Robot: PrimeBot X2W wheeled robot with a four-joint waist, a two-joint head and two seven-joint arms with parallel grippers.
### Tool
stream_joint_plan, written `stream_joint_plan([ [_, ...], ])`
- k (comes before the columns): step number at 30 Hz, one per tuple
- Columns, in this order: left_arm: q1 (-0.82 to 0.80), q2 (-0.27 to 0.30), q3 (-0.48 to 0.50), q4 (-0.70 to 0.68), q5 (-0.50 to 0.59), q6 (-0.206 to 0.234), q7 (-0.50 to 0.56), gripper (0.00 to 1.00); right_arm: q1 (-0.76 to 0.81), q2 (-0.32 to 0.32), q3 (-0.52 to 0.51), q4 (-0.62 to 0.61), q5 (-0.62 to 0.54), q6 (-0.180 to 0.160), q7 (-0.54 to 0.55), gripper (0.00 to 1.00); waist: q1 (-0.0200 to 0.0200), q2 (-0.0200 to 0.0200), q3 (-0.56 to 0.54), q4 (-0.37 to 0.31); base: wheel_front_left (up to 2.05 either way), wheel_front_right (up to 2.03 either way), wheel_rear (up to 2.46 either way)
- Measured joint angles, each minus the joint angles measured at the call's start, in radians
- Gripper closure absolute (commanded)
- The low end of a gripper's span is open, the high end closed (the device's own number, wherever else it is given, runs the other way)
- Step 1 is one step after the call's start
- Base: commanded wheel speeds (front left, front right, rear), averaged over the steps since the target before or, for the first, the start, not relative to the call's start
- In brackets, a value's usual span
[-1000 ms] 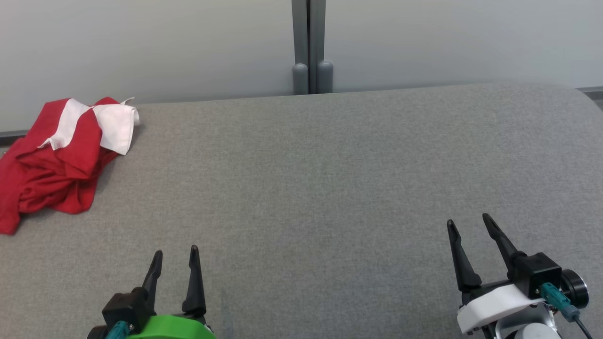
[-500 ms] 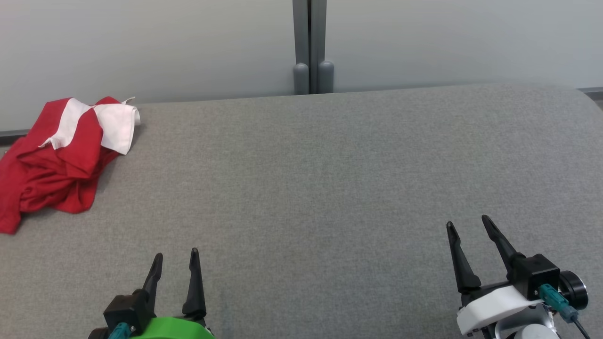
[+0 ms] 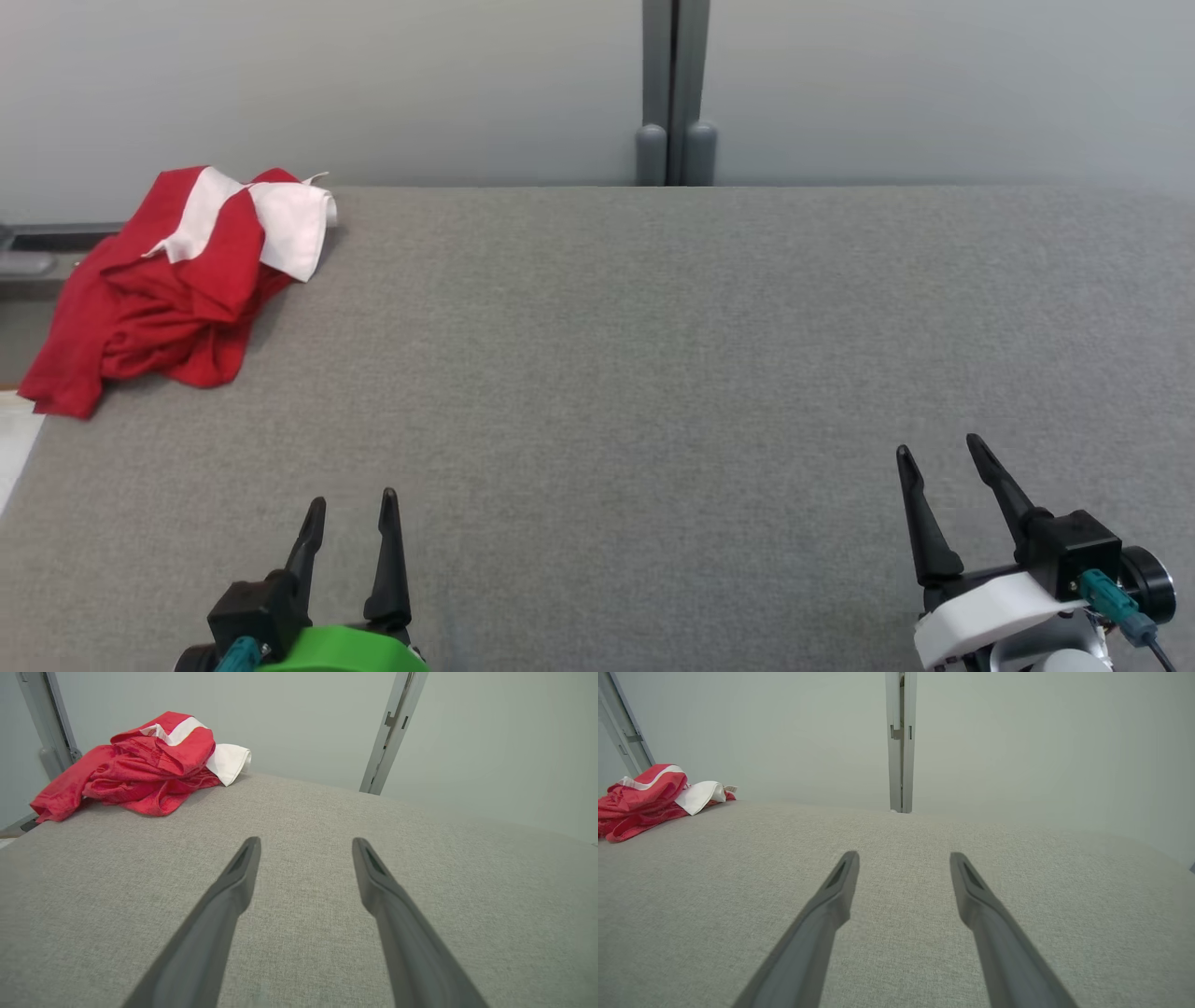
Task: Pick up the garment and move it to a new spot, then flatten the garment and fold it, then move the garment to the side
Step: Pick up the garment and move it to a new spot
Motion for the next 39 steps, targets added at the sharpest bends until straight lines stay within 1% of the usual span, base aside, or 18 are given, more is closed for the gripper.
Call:
stream_joint_plan([
  [5, -0.001, 0.0, 0.015, -0.005, 0.005, 0.001, 0.0, 0.0, -0.001, 0.0, 0.008, -0.002, 0.004, 0.0, 0.0, 0.0, 0.0, 0.0, 0.0, 0.073, 0.0, 0.0, 0.0],
  [14, 0.003, 0.0, 0.051, -0.029, 0.006, 0.001, 0.0, 0.0, -0.003, 0.0, 0.025, -0.001, 0.012, 0.0, 0.0, 0.0, 0.0, 0.0, 0.002, 0.225, 0.0, 0.0, 0.0],
  [18, 0.013, 0.001, 0.06, -0.035, -0.003, 0.001, 0.0, 0.0, -0.006, 0.001, 0.03, 0.0, 0.013, 0.0, 0.0, 0.0, 0.0, 0.0, 0.004, 0.279, 0.0, 0.0, 0.0],
  [21, 0.014, 0.001, 0.063, -0.039, -0.004, 0.001, 0.0, 0.0, -0.008, 0.001, 0.034, 0.0, 0.013, 0.0, 0.0, 0.0, 0.0, 0.0, 0.006, 0.306, 0.0, 0.0, 0.0],
  [25, 0.014, 0.001, 0.067, -0.049, -0.006, 0.002, 0.0, 0.0, -0.013, 0.001, 0.042, 0.0, 0.013, 0.0, 0.0, 0.0, 0.0, 0.0, 0.012, 0.318, 0.0, 0.0, 0.0],
  [32, 0.017, 0.0, 0.08, -0.068, -0.012, 0.011, 0.0, 0.0, -0.019, 0.001, 0.046, -0.004, 0.005, 0.0, 0.0, 0.0, 0.0, 0.0, 0.028, 0.296, 0.0, 0.0, 0.0],
  [36, 0.006, 0.0, 0.122, -0.112, -0.016, 0.032, 0.0, 0.0, -0.033, 0.001, 0.033, -0.014, -0.007, 0.0, 0.0, 0.0, 0.0, 0.0, 0.051, 0.279, 0.0, 0.0, 0.0],
  [39, -0.042, 0.0, 0.185, -0.166, -0.045, 0.046, 0.0, 0.0, -0.059, 0.001, 0.029, -0.026, -0.029, 0.0, 0.0, 0.0, 0.0, 0.0, 0.078, 0.266, 0.0, 0.0, 0.0],
])
